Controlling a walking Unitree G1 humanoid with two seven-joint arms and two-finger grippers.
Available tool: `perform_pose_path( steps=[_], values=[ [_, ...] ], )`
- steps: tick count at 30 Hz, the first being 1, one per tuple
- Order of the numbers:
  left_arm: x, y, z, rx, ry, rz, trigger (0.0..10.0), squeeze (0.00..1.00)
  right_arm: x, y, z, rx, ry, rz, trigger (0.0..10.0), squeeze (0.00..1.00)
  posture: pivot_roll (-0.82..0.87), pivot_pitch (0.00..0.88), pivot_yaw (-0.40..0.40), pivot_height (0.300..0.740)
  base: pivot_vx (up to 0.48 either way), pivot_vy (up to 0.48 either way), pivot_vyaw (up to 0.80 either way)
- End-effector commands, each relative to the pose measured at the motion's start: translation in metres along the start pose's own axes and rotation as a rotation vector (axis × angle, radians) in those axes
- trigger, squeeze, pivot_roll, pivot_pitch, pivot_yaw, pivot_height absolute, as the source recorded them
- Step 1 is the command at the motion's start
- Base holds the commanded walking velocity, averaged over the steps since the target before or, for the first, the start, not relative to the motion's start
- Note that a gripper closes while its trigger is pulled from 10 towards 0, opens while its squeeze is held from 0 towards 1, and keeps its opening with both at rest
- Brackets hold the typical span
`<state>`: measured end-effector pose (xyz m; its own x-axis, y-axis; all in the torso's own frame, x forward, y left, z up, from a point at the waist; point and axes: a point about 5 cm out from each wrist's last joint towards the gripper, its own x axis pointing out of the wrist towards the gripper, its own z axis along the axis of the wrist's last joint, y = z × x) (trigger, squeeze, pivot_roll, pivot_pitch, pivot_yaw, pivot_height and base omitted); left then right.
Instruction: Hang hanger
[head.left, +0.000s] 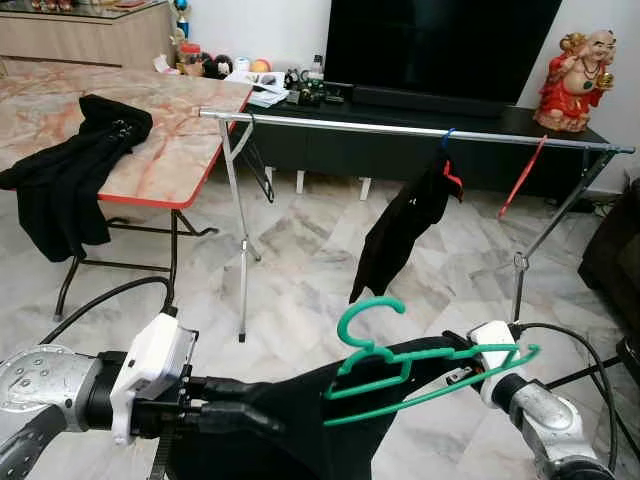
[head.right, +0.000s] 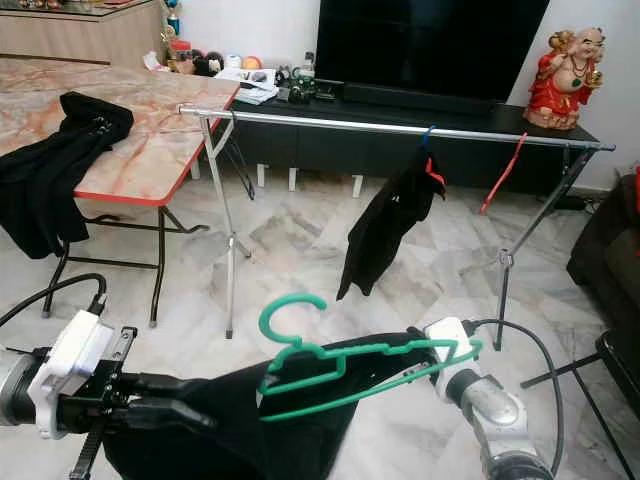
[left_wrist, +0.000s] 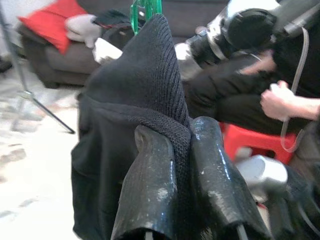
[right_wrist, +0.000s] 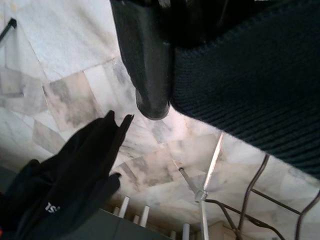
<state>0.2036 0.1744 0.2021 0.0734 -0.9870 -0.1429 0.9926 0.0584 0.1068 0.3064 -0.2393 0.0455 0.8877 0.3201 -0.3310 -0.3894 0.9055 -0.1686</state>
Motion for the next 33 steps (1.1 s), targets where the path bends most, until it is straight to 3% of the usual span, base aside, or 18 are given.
perform_pose_path(
  steps=[1, 3, 4, 5, 6, 8, 9, 10, 11, 12, 17, 22, 26, 28, 29, 32, 33],
  values=[
    [-0.005, 0.004, 0.012, 0.066, -0.039, 0.032, 10.0, 0.00, -0.012, -0.015, -0.012, 0.070, 0.041, -0.119, 0.0, 0.00, 0.15, 0.000, -0.101, 0.740, 0.000, 0.000, 0.00],
    [-0.004, 0.004, 0.012, 0.060, -0.053, 0.041, 10.0, 0.00, -0.012, -0.014, -0.014, 0.078, 0.044, -0.120, 0.0, 0.00, 0.15, 0.000, -0.101, 0.740, 0.000, 0.000, 0.00],
    [-0.002, 0.005, 0.012, 0.054, -0.075, 0.054, 10.0, 0.00, -0.012, -0.011, -0.016, 0.086, 0.054, -0.115, 4.7, 0.00, 0.15, 0.000, -0.102, 0.740, 0.000, 0.000, 0.00],
    [-0.001, 0.005, 0.012, 0.052, -0.086, 0.060, 10.0, 0.00, -0.012, -0.009, -0.018, 0.089, 0.059, -0.111, 4.7, 0.00, 0.15, 0.000, -0.102, 0.740, 0.000, 0.000, 0.00],
    [0.000, 0.005, 0.012, 0.050, -0.093, 0.064, 10.0, 0.00, -0.012, -0.008, -0.019, 0.092, 0.063, -0.109, 9.9, 0.00, 0.15, 0.000, -0.102, 0.740, 0.000, 0.000, 0.00],
    [0.004, 0.006, 0.012, 0.043, -0.122, 0.091, 10.0, 0.00, -0.012, -0.004, -0.024, 0.099, 0.095, -0.103, 10.0, 0.00, 0.15, 0.000, -0.102, 0.740, 0.000, 0.000, 0.00],
    [0.007, 0.008, 0.012, 0.040, -0.140, 0.116, 10.0, 0.00, -0.011, 0.000, -0.028, 0.108, 0.110, -0.092, 10.0, 0.36, 0.15, 0.000, -0.102, 0.740, 0.000, 0.000, 0.00],
    [0.013, 0.012, 0.011, 0.036, -0.170, 0.161, 10.0, 0.00, -0.011, 0.007, -0.034, 0.116, 0.150, -0.060, 10.0, 0.88, 0.15, 0.000, -0.103, 0.740, 0.000, 0.000, 0.00],
    [0.014, 0.013, 0.010, 0.035, -0.176, 0.171, 10.0, 0.00, -0.011, 0.009, -0.035, 0.116, 0.159, -0.052, 10.0, 0.88, 0.15, 0.000, -0.103, 0.740, 0.000, 0.000, 0.00],
    [0.019, 0.015, 0.007, 0.033, -0.179, 0.203, 10.0, 0.00, -0.011, 0.019, -0.041, 0.112, 0.186, 0.012, 10.0, 1.00, 0.15, 0.000, -0.103, 0.740, 0.000, 0.000, 0.00],
    [0.034, 0.019, -0.002, 0.018, -0.178, 0.255, 10.0, 0.00, -0.012, 0.047, -0.054, 0.101, 0.240, 0.224, 10.0, 1.00, 0.14, 0.000, -0.099, 0.740, 0.000, 0.000, 0.00],
    [0.044, 0.026, -0.002, 0.007, -0.205, 0.320, 10.0, 0.00, -0.017, 0.062, -0.063, 0.093, 0.285, 0.357, 10.0, 1.00, 0.14, 0.000, -0.095, 0.740, 0.000, 0.000, 0.00],
    [0.047, 0.027, -0.006, -0.001, -0.189, 0.327, 10.0, 0.00, -0.016, 0.059, -0.062, 0.087, 0.285, 0.315, 10.0, 1.00, 0.14, 0.000, -0.093, 0.740, 0.000, 0.000, 0.00],
    [0.052, 0.020, -0.016, -0.009, -0.125, 0.297, 10.0, 0.00, -0.012, 0.048, -0.057, 0.100, 0.250, 0.169, 10.0, 1.00, 0.13, 0.000, -0.092, 0.740, 0.000, 0.000, 0.00],
    [0.053, 0.018, -0.023, -0.018, -0.072, 0.287, 10.0, 0.00, -0.010, 0.043, -0.053, 0.209, 0.215, 0.100, 10.0, 1.00, 0.13, 0.000, -0.092, 0.740, 0.000, 0.000, 0.00],
    [0.053, 0.015, -0.034, -0.008, 0.006, 0.282, 10.0, 0.00, -0.006, 0.040, -0.048, 0.385, 0.153, 0.052, 10.0, 1.00, 0.14, 0.000, -0.086, 0.740, 0.000, 0.000, 0.00],
    [0.052, 0.015, -0.035, -0.011, 0.012, 0.286, 10.0, 0.00, -0.006, 0.041, -0.048, 0.406, 0.153, 0.052, 10.0, 1.00, 0.14, 0.000, -0.086, 0.740, 0.000, 0.000, 0.00]
  ],
)
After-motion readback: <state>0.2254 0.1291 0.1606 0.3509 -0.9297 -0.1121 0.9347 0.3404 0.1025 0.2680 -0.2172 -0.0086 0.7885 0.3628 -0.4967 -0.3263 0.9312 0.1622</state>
